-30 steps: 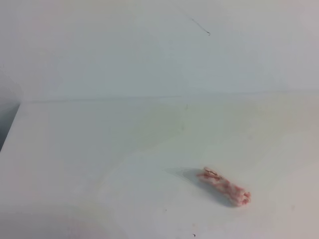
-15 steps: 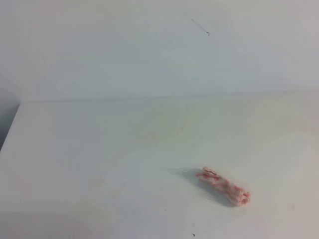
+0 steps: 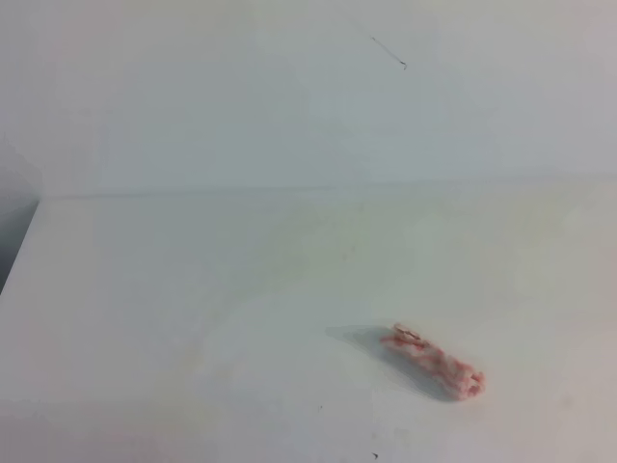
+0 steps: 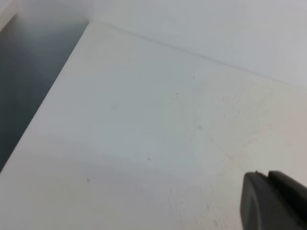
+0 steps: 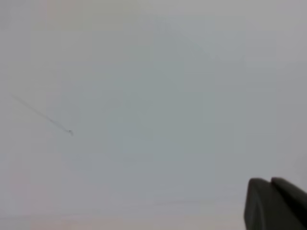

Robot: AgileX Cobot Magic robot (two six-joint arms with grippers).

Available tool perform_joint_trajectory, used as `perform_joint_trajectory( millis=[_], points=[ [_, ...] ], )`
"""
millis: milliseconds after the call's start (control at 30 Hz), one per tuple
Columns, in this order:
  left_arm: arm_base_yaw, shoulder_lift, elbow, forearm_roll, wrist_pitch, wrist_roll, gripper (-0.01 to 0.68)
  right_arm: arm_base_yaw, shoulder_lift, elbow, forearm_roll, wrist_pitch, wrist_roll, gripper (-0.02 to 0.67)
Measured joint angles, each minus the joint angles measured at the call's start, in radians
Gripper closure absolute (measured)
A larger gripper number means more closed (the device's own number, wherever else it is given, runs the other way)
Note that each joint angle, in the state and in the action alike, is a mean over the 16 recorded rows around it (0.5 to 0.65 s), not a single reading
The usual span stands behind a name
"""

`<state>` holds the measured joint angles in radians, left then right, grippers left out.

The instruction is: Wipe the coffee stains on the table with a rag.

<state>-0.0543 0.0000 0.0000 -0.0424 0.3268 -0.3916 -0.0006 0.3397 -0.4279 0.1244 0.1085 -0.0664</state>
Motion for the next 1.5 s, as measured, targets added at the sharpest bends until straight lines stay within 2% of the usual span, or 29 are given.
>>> perform_joint_trajectory(
  millis=[233, 467, 1000, 1500],
  points=[
    [0.0, 0.0, 0.0, 0.0, 0.0, 0.0, 0.674, -0.043, -0.171, 0.269, 0.032, -0.121, -0.002, 0.652],
    [0.0, 0.0, 0.0, 0.0, 0.0, 0.0, 0.674, -0.05, -0.297, 0.4, 0.034, -0.107, -0.012, 0.652],
    [0.0, 0.0, 0.0, 0.0, 0.0, 0.0, 0.674, -0.05, -0.35, 0.432, 0.03, 0.228, -0.035, 0.652],
    [0.0, 0.0, 0.0, 0.0, 0.0, 0.0, 0.674, -0.05, -0.35, 0.432, 0.03, 0.253, -0.032, 0.652]
  ],
)
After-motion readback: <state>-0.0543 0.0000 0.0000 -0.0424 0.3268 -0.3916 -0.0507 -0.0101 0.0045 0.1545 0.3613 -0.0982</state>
